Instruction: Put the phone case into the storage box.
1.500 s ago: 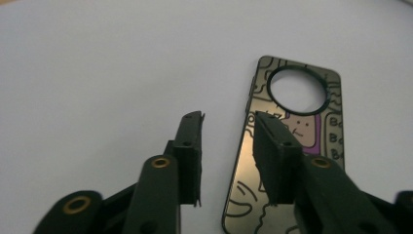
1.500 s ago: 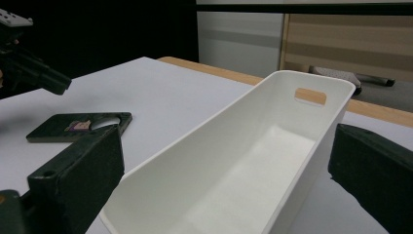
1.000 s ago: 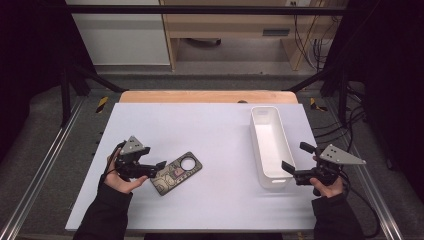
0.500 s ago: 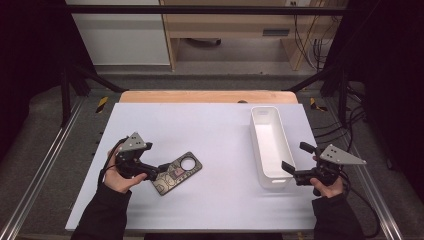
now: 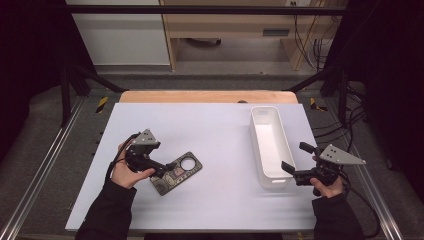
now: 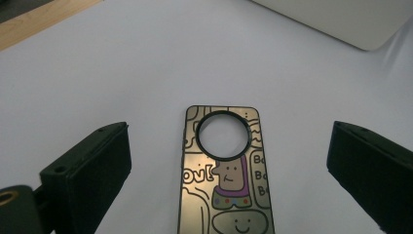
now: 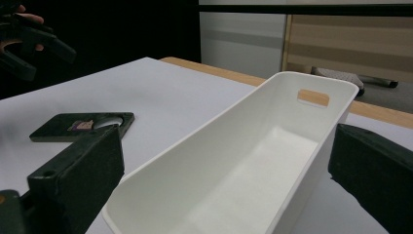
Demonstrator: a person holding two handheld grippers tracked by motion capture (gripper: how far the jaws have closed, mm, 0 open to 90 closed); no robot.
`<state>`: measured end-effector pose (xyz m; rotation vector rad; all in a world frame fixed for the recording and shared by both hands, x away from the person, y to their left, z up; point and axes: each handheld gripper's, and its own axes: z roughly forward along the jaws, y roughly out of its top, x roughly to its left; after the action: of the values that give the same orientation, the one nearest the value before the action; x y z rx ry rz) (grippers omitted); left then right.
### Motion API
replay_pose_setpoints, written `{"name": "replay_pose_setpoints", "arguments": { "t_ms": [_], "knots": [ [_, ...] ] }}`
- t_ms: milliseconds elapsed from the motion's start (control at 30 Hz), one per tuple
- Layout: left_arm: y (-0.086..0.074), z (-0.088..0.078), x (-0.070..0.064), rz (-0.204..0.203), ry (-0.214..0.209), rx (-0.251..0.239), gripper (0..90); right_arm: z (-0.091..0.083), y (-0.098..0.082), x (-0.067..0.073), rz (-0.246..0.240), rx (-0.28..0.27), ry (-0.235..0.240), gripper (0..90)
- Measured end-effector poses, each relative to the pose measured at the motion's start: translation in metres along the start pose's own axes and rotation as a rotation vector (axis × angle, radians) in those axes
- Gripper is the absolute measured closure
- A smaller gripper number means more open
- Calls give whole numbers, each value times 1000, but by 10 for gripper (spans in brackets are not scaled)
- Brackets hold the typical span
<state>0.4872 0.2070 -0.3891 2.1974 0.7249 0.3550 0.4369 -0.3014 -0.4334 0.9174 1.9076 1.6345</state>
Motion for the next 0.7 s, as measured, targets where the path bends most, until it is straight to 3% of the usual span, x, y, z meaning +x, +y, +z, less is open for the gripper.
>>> {"name": "replay_pose_setpoints", "arguments": {
  "t_ms": [133,700],
  "knots": [
    [0,5,-1,9,6,23,21,0,0,0,0,-2,1,3],
    [-8,34,1,-32,3,99,38,-1,0,-1,3,-4,3,3]
  ]
}}
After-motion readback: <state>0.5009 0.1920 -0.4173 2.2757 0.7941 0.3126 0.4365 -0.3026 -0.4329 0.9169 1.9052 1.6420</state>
